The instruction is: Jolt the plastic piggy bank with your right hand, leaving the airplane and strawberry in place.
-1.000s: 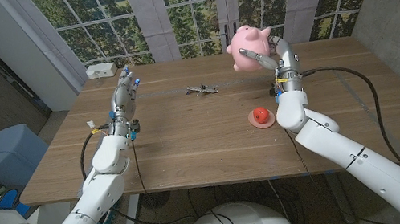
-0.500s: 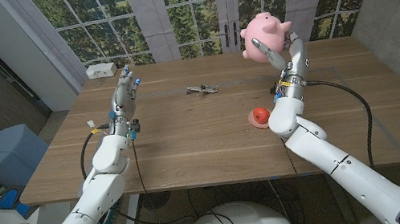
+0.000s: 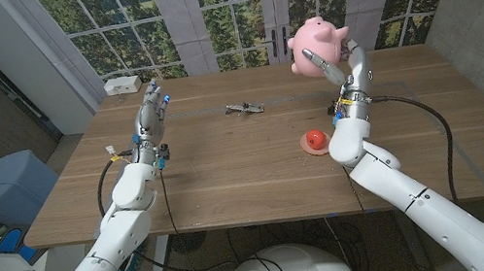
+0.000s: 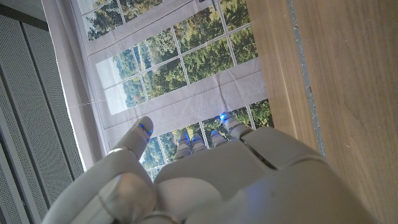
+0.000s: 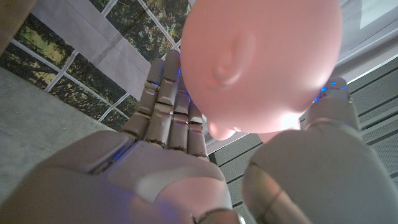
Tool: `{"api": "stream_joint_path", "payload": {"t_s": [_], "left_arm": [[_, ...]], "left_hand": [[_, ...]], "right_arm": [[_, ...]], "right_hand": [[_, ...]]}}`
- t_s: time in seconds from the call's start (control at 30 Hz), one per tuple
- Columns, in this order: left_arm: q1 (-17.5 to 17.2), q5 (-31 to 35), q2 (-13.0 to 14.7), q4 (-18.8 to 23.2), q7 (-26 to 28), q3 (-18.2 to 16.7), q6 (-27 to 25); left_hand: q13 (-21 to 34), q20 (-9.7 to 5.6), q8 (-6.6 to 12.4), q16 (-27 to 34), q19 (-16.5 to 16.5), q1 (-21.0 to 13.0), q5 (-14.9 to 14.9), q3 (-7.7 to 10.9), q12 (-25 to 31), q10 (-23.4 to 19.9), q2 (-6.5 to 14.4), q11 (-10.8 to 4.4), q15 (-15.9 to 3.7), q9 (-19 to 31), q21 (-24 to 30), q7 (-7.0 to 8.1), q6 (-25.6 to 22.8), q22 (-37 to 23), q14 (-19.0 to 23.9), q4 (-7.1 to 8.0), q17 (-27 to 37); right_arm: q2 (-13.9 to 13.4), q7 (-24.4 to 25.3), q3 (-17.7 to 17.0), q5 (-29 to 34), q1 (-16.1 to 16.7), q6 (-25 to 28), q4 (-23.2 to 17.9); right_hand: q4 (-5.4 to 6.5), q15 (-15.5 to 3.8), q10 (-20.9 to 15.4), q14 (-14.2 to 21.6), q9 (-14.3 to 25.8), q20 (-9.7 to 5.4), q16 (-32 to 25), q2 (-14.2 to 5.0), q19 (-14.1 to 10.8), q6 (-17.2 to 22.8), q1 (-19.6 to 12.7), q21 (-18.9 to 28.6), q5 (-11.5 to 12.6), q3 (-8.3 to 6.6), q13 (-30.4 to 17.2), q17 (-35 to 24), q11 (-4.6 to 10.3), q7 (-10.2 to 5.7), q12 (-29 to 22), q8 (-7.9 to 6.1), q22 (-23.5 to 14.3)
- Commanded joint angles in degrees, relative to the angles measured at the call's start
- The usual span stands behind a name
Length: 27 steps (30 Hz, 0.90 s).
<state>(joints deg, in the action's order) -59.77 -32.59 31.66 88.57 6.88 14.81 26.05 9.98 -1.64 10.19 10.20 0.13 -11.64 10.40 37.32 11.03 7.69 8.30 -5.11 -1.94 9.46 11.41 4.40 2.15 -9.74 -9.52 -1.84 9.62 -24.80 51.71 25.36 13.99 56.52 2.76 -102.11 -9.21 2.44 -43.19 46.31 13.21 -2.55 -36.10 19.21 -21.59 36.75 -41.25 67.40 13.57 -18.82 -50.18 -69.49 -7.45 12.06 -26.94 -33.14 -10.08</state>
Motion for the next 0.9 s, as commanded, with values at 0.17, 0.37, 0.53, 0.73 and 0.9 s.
{"api": "stream_joint_path", "payload": {"t_s": [0.17, 0.37, 0.53, 0.73, 0.9], "left_arm": [[0.19, -0.29, 0.07, -0.32, -0.15, -0.01, -0.17], [0.23, -0.31, 0.13, -0.44, -0.22, 0.00, -0.21], [0.31, -0.28, 0.09, -0.61, -0.22, -0.03, -0.07], [0.47, -0.42, 0.10, -0.78, -0.40, -0.02, -0.12], [0.65, -0.46, 0.03, -1.02, -0.47, -0.01, -0.02]], "left_hand": [[0.11, -5.36, 0.06, 0.02, 0.11, -0.69, 0.07, -0.23, -0.13, 0.30, 2.55, -0.07, -4.74, 0.30, -0.21, 0.44, 0.14, -0.26, -0.44, 0.19, 0.10], [0.11, -5.36, 0.05, 0.01, 0.10, -0.69, 0.07, -0.24, -0.12, 0.28, 2.55, -0.07, -4.74, 0.30, -0.22, 0.44, 0.16, -0.26, -0.46, 0.20, 0.10], [0.11, -5.30, 0.06, 0.02, 0.10, -0.69, 0.07, -0.24, -0.12, 0.30, 2.53, -0.08, -4.74, 0.30, -0.21, 0.42, 0.15, -0.26, -0.44, 0.19, 0.09], [0.11, -5.34, 0.05, 0.01, 0.07, -0.70, 0.06, -0.25, -0.12, 0.30, 2.52, -0.20, -4.74, 0.30, -0.22, 0.42, 0.19, -0.26, -0.44, 0.18, 0.09], [0.11, -5.36, 0.03, 0.01, 0.07, -0.70, 0.07, -0.25, -0.14, 0.34, 2.52, -0.16, -4.77, 0.30, -0.22, 0.45, 0.24, -0.26, -0.45, 0.18, 0.09]], "right_arm": [[-9.11, -21.86, 1.13, -5.02, -1.62, 10.64, -7.58], [-11.84, -29.28, 2.21, -7.62, -3.78, 16.72, -10.23], [-12.87, -31.59, 3.05, -8.79, -5.05, 19.62, -11.13], [-12.80, -30.16, 3.74, -8.64, -5.43, 19.96, -10.94], [-11.94, -26.49, 3.97, -7.43, -4.89, 17.85, -9.92]], "right_hand": [[1.24, -15.31, -18.29, 7.77, 4.94, -4.89, 0.42, -23.77, 0.41, 19.38, -23.48, -0.03, 0.33, -1.16, -1.21, -0.10, 18.35, -17.88, 0.08, -0.04, -0.22], [1.18, -15.32, -17.88, 7.65, 4.99, -4.97, 0.57, -23.77, 0.43, 19.29, -23.60, -0.02, 0.31, -1.19, -1.75, -0.10, 18.33, -17.93, 0.06, 0.04, -0.22], [1.15, -15.33, -17.87, 7.58, 5.14, -5.00, 0.63, -23.75, 0.60, 19.25, -23.69, -0.04, 0.31, -1.16, -1.89, -0.13, 18.22, -17.91, 0.11, 0.03, -0.23], [1.13, -15.38, -18.09, 7.58, 5.33, -4.98, 0.73, -23.80, 0.53, 19.31, -23.83, 0.01, 0.32, -1.18, -1.79, -0.14, 18.17, -17.94, 0.24, 0.00, -0.24], [1.21, -15.36, -18.08, 7.46, 5.59, -5.10, 0.87, -23.69, 0.80, 19.10, -23.74, -0.04, 0.31, -1.06, -2.14, -0.14, 18.40, -18.11, 0.15, 0.01, -0.25]]}}
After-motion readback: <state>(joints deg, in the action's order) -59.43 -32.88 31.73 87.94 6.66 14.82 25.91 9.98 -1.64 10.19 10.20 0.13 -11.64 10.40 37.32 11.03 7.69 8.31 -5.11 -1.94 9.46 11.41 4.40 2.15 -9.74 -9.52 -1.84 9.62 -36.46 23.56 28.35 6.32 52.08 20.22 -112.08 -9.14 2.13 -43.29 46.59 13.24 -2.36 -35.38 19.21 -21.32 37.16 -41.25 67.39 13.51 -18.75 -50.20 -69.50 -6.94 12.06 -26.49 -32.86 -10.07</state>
